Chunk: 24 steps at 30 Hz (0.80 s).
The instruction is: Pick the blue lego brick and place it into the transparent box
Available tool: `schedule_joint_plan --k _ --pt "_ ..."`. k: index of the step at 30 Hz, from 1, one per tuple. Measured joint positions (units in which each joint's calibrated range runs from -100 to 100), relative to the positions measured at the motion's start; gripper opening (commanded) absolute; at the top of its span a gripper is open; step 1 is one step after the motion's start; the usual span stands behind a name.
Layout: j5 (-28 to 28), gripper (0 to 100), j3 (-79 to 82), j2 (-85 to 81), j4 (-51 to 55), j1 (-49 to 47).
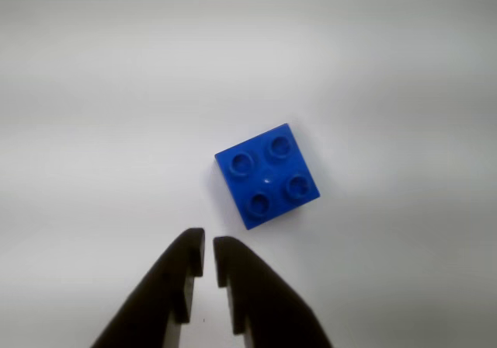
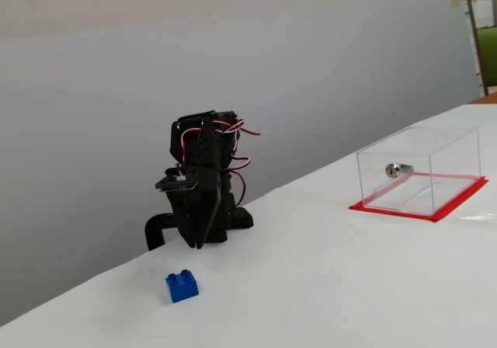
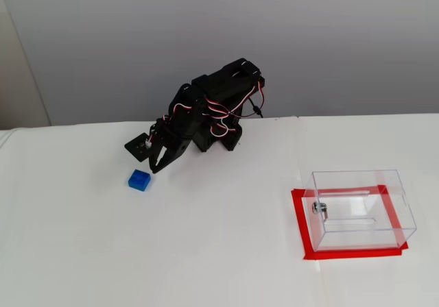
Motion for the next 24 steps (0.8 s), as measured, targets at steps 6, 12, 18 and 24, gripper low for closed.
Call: schedule_joint_plan --k 6,12,18,24 --pt "0.0 2 -1.94 0.17 0.0 0.21" --pt "-0.05 2 -2.74 0.85 0.0 3.85" --pt "-0.15 2 -6.8 8.88 0.0 5.45" --pt "-0.1 14 -12.8 19.62 -0.86 5.56"
